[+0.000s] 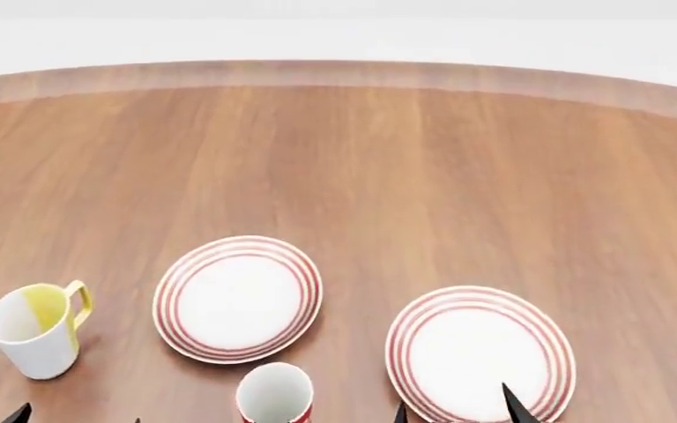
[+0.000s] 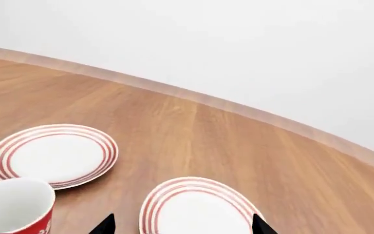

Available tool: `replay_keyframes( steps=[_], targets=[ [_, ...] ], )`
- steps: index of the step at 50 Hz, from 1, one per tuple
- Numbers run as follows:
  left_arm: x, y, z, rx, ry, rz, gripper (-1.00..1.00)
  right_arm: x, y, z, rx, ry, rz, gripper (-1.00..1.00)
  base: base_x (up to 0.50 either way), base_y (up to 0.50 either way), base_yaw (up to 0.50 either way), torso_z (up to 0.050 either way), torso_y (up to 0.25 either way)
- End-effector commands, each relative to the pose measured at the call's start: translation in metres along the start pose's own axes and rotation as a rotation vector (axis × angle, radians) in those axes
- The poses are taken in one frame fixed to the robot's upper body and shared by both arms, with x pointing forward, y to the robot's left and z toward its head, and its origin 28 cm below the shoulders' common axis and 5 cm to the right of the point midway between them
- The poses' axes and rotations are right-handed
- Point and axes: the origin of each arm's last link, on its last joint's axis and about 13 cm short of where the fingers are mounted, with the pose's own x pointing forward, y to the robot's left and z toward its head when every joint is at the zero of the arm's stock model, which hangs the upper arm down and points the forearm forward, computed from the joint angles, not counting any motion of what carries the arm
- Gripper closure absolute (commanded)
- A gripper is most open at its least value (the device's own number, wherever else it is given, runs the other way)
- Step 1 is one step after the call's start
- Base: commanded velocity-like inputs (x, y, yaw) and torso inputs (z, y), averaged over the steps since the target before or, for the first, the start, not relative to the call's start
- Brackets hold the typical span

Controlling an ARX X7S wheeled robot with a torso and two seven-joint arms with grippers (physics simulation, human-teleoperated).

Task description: Put the white mug on the left plate.

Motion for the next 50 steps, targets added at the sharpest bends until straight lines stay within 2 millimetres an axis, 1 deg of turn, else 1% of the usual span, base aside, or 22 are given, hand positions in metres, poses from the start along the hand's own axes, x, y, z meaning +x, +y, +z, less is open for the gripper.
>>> replay_keyframes(
  steps=[1,8,28,34,38,40,45,50],
  targets=[
    [-0.001,-0.003,0.001,0.001,0.003,-0.014,-1.0,-0.001,-0.001,0.002,-0.007,-0.002,0.003,-1.0,0.34,0.08,0.0,0.0,0.0],
    [-0.001,-0.003,0.002,0.0,-0.002,-0.014,-1.0,-0.002,-0.001,0.004,-0.003,-0.007,0.003,-1.0,0.34,0.08,0.0,0.0,0.0],
    [0.0,-0.002,0.001,0.001,0.002,-0.014,-1.0,-0.001,-0.001,0.001,0.0,-0.004,-0.003,-1.0,0.34,0.01,0.0,0.0,0.001],
    [-0.001,-0.003,0.0,0.013,-0.002,-0.026,-1.0,-0.002,0.0,0.002,-0.003,-0.009,0.001,-1.0,0.0,0.0,0.0,0.0,0.0],
    [-0.005,-0.003,0.0,0.013,0.001,-0.067,-1.0,-0.002,-0.001,0.002,0.001,-0.011,0.001,-1.0,0.0,0.0,0.0,0.0,0.0],
    [-0.007,-0.002,0.0,0.04,-0.017,-0.085,-1.0,-0.001,0.0,0.0,-0.003,-0.008,0.002,-1.0,0.0,0.0,0.0,0.0,0.0],
    [-0.017,0.001,-0.001,0.056,-0.02,-0.11,-1.0,-0.002,0.0,0.0,-0.002,-0.008,0.002,-1.0,0.0,0.0,0.0,0.0,0.0],
    [-0.035,0.006,-0.005,0.083,-0.034,-0.168,-1.0,-0.001,0.001,-0.002,-0.001,-0.004,0.005,-1.0,0.0,0.0,0.0,0.0,0.0]
  ],
)
